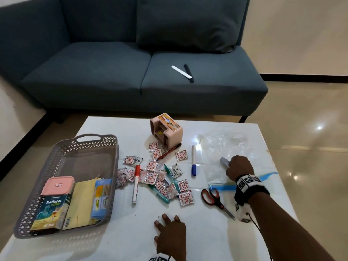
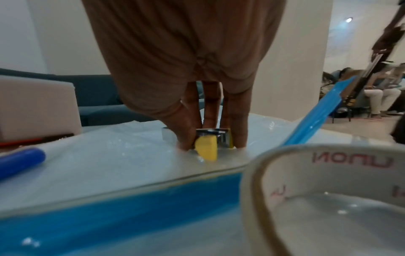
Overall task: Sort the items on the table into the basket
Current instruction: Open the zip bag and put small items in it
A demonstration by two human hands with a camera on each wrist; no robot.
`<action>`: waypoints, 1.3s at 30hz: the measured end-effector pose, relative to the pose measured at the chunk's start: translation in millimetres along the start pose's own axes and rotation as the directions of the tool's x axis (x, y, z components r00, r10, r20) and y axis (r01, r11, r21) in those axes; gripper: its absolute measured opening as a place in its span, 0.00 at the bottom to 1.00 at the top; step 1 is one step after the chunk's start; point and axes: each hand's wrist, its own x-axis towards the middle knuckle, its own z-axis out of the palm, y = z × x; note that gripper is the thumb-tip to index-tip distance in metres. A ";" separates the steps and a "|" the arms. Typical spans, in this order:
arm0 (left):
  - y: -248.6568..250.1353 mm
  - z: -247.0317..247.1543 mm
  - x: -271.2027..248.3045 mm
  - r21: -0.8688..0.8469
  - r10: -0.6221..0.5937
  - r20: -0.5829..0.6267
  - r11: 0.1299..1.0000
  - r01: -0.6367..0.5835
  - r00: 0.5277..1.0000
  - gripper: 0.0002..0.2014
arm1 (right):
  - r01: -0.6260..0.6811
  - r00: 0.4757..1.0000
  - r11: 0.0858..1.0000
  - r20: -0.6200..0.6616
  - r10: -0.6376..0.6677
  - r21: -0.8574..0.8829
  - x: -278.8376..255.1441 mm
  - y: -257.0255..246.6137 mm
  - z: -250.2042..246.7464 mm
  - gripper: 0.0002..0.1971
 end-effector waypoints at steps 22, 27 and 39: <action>-7.4 1.9 -9.4 0.042 0.087 -0.045 0.995 -0.086 0.995 0.40 | -0.078 0.997 0.996 -0.028 0.077 -0.037 -121.7 25.5 44.9 0.23; -8.3 -0.6 -13.9 0.028 0.088 -0.029 0.996 -0.087 0.996 0.42 | -0.089 0.995 0.993 -0.055 0.085 -0.078 -126.6 27.1 46.8 0.19; -9.7 -6.3 -21.4 0.053 0.118 -0.029 0.992 -0.117 0.993 0.49 | 0.299 0.953 0.851 0.173 -0.247 -0.432 -53.4 -38.0 1.6 0.21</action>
